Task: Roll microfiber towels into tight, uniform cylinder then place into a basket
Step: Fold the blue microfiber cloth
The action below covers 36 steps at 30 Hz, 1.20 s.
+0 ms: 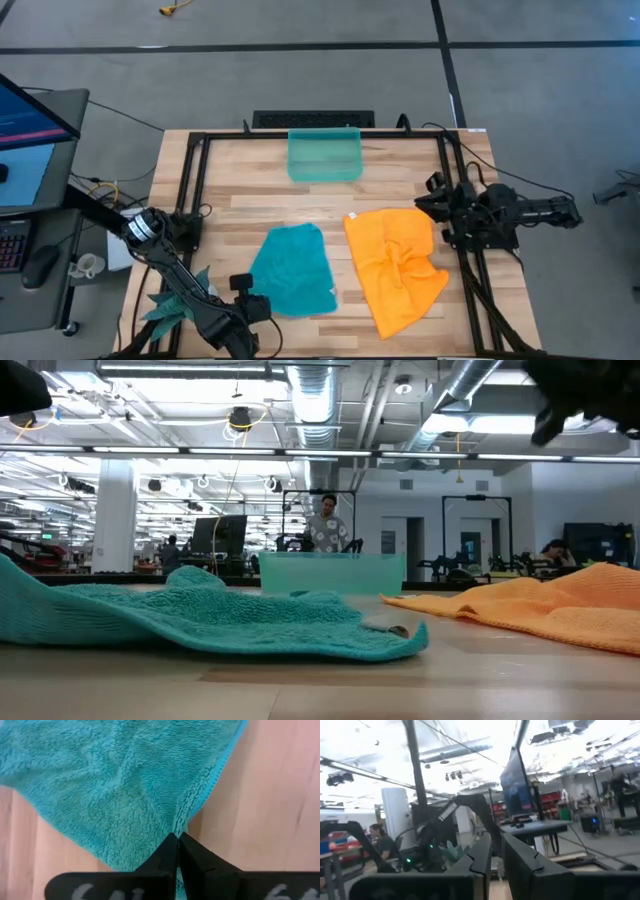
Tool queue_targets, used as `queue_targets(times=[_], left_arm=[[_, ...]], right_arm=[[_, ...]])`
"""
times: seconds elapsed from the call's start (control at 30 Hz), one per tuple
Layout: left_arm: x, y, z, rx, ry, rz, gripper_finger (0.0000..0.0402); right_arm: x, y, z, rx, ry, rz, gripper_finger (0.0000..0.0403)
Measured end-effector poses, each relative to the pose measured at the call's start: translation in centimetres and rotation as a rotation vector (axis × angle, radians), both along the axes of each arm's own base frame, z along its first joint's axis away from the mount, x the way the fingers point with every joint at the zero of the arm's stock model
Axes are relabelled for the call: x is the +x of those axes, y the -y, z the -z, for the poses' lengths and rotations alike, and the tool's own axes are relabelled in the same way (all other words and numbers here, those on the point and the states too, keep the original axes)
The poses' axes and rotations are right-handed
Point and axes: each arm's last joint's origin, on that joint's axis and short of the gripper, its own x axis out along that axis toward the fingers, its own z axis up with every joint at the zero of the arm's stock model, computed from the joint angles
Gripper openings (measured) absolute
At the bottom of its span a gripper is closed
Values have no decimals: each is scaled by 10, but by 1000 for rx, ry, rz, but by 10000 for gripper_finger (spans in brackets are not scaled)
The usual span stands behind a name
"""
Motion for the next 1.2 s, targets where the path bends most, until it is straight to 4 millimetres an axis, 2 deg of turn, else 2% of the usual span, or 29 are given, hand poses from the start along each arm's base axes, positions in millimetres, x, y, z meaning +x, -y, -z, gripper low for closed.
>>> queue_targets(times=[0.2, 0.4, 0.63, 0.97, 1.2], left_arm=[[-2, -2, 0, 13, -7, -34, 0], [0, -3, 0, 9, -2, -57, 0], [0, -3, 0, 8, 0, -62, 0], [0, -4, -1, 13, 5, -58, 0], [0, -3, -1, 17, 15, -55, 0]], right_arm=[[9, -6, -15, -23, -59, -48, 79], [31, -21, -21, -68, -205, -135, 128], [56, -58, -13, -170, -382, -311, 172], [91, -115, -5, -322, -552, -320, 162], [121, -141, 9, -383, -655, -327, 164]])
